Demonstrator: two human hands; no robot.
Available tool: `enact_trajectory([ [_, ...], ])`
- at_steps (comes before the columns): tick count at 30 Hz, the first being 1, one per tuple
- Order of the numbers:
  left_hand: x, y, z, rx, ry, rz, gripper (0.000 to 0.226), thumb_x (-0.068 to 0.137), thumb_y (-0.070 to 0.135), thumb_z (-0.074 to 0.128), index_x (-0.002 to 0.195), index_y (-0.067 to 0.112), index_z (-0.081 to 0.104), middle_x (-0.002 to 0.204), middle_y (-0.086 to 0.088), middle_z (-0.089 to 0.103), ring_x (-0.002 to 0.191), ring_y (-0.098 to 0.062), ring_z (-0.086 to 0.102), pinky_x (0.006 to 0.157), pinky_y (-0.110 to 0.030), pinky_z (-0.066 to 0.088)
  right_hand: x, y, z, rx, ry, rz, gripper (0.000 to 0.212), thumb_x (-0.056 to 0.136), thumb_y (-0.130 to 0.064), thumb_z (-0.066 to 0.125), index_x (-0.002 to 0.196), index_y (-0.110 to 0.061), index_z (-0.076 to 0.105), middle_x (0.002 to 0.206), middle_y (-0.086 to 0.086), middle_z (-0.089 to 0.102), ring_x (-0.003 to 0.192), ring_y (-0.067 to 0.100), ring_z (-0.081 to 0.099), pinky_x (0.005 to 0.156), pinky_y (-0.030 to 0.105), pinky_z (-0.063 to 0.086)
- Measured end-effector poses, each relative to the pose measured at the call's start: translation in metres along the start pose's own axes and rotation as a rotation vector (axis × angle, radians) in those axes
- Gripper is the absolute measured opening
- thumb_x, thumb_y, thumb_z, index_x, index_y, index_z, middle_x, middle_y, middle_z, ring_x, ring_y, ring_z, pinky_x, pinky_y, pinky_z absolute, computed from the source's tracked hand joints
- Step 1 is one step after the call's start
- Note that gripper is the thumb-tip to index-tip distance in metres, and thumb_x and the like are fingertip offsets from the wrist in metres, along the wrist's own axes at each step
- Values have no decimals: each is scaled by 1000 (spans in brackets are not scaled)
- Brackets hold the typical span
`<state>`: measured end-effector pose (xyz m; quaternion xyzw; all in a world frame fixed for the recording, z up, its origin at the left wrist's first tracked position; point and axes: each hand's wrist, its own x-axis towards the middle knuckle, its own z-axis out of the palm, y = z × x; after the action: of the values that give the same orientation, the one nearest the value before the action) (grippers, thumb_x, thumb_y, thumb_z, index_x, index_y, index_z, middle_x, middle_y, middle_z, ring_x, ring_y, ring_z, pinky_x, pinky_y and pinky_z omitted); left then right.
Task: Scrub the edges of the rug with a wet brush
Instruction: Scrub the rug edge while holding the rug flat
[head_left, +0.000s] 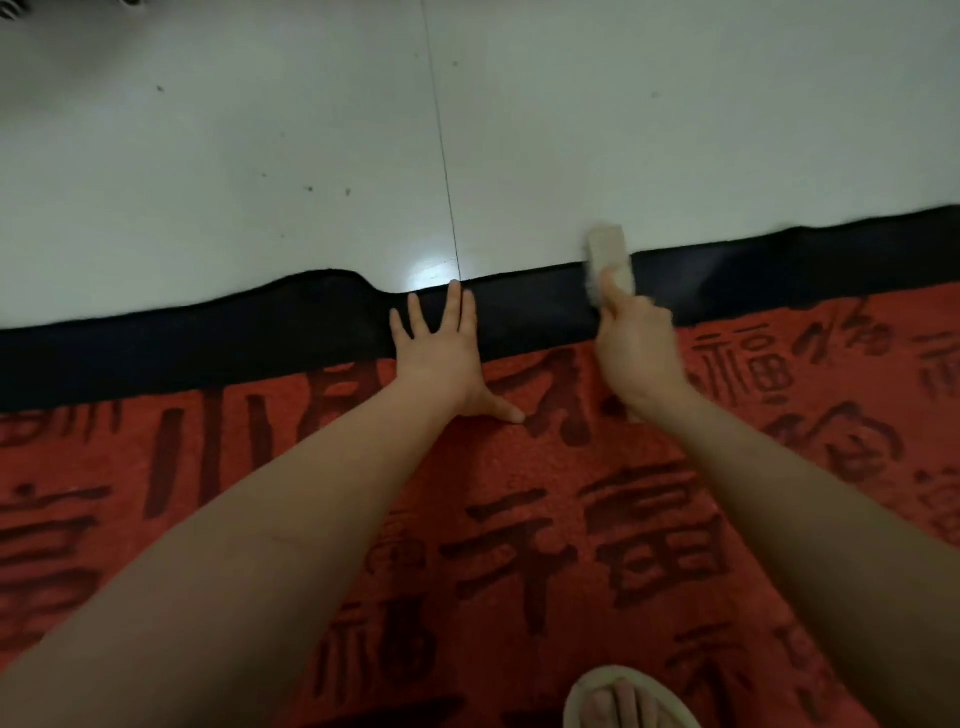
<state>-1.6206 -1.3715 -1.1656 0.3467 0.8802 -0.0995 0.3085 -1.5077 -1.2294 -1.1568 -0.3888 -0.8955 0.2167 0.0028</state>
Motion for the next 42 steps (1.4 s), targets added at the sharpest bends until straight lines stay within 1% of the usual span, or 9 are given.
enact_trajectory([
  [3, -3, -10, 5, -74, 32, -2, 138, 68, 71, 71, 152, 14, -24, 158, -3, -32, 147, -38, -20, 119, -56, -7, -41, -58, 40, 79, -227, -264, 59, 94, -9, 46, 147, -34, 35, 99, 25, 63, 90, 41, 61, 74, 42, 46],
  [5, -5, -22, 6, -123, 31, -31, 152, 58, 74, 76, 150, 6, -25, 158, -10, -32, 148, -30, -21, 121, -47, -2, -25, -44, 40, -45, -168, -324, 59, 94, -10, 43, 146, -37, 35, 98, 24, 63, 88, 41, 61, 74, 44, 47],
  [10, -10, -39, 0, -89, -8, -83, 163, 47, 82, 74, 150, 5, -25, 159, -11, -29, 149, -28, -19, 120, -45, -3, 1, 0, 8, -48, 21, 73, 51, 92, -4, 39, 139, -22, 45, 104, 30, 60, 94, 46, 58, 71, 43, 41],
  [15, -13, -56, 6, -93, -4, -117, 158, 51, 82, 72, 150, 10, -28, 157, -12, -33, 146, -35, -23, 120, -50, -10, -47, -73, 54, -30, -245, -429, 54, 92, -12, 48, 141, -33, 38, 93, 22, 65, 84, 40, 63, 70, 44, 50],
  [20, -19, -67, 10, -149, 11, -101, 166, 46, 83, 73, 147, -1, -28, 155, -18, -33, 147, -29, -23, 123, -40, -4, -3, -34, 26, -56, -45, -11, 46, 91, -4, 40, 134, -21, 48, 99, 27, 61, 90, 44, 60, 66, 40, 40],
  [25, -18, -72, 13, -167, 41, -79, 155, 58, 74, 75, 148, -2, -26, 155, -18, -32, 147, -28, -23, 122, -38, -4, -47, -95, 72, -5, -268, -427, 59, 91, -12, 50, 144, -34, 36, 95, 20, 64, 84, 38, 62, 71, 42, 50],
  [30, -22, -69, 13, -139, 30, -88, 165, 45, 88, 68, 148, -1, -26, 156, -18, -32, 147, -28, -23, 123, -39, -4, 3, -36, 25, -59, -52, 30, 45, 91, -4, 39, 131, -20, 50, 101, 27, 59, 90, 44, 59, 66, 37, 37],
  [34, -19, -71, 12, -132, 40, -82, 160, 52, 84, 69, 148, -2, -26, 156, -19, -32, 147, -29, -23, 122, -38, -5, -52, -85, 63, -8, -271, -332, 60, 92, -8, 42, 146, -33, 31, 93, 22, 63, 84, 40, 62, 70, 43, 48],
  [42, -28, -57, 26, -84, 55, -44, 135, 61, 89, 56, 151, 30, -25, 156, -7, -35, 142, -44, -27, 110, -64, -17, -49, -45, 52, -60, -136, -307, 70, 96, -9, 40, 153, -38, 12, 96, 17, 58, 82, 37, 60, 68, 41, 45],
])
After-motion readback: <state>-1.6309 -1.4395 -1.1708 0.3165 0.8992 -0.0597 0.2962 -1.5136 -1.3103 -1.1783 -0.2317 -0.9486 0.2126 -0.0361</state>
